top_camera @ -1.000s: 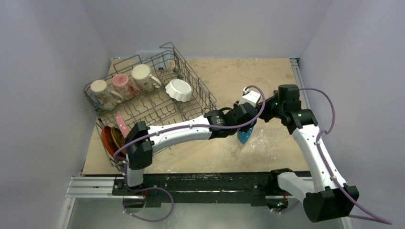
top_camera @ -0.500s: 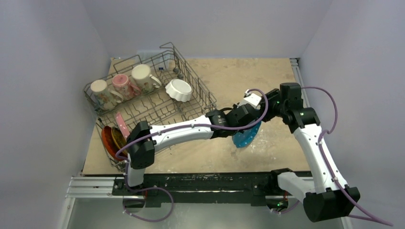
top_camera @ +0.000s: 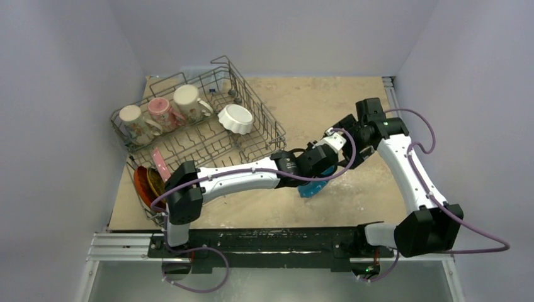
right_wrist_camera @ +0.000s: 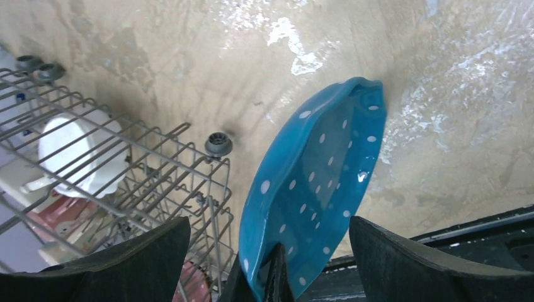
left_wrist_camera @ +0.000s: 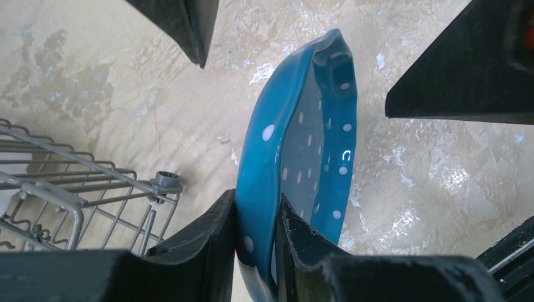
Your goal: Load the mixed dishes into the dish rack
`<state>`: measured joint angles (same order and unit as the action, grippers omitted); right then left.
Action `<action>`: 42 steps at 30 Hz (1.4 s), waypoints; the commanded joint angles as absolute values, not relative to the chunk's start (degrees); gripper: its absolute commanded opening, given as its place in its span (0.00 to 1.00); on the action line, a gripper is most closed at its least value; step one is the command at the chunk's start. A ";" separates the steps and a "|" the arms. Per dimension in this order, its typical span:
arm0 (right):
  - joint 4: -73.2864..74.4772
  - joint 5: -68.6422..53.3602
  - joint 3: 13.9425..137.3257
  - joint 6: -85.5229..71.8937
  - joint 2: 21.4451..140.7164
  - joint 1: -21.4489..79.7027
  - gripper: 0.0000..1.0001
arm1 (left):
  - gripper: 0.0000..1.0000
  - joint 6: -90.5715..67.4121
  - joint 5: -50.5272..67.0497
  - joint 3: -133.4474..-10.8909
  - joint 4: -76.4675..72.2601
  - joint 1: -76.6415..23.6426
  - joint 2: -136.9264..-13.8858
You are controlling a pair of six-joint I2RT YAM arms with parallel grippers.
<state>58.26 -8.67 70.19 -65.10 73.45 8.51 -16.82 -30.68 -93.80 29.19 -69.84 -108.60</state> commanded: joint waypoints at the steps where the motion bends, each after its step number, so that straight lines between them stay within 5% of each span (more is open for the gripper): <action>1: 61.17 -11.15 70.66 -64.07 75.56 8.45 0.99 | 0.00 -12.58 -33.76 -94.30 18.90 -71.17 -102.66; 11: 54.74 -15.44 65.86 -64.25 79.46 8.47 0.97 | 0.00 -10.24 -30.81 -91.96 14.43 -72.06 -101.79; 16: 53.43 -15.82 63.46 -64.65 79.67 8.47 0.85 | 0.00 -8.40 -30.01 -91.67 13.75 -72.66 -102.07; 20: 52.20 -14.34 62.87 -65.39 77.90 8.52 0.60 | 0.00 -8.18 -28.79 -91.49 14.08 -72.67 -101.64; 26: 50.35 -14.48 60.72 -67.68 75.66 8.50 0.00 | 0.00 -8.78 -25.87 -92.16 16.49 -72.69 -100.52; 27: 50.28 -14.09 60.53 -68.28 74.95 8.48 0.00 | 0.00 -9.44 -25.26 -92.50 17.56 -72.69 -100.31; 36: 52.10 -8.08 62.22 -68.11 67.99 8.45 0.00 | 0.59 -13.43 -20.48 -92.93 25.05 -72.19 -93.34; 42: 49.15 -2.00 70.83 -52.96 66.16 8.32 0.00 | 0.71 -22.82 -13.03 -92.42 33.44 -66.81 -82.23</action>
<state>55.22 -4.84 61.47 -64.03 68.60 8.49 -14.87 -18.17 -90.24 28.64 -70.74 -90.74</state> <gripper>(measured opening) 0.249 0.698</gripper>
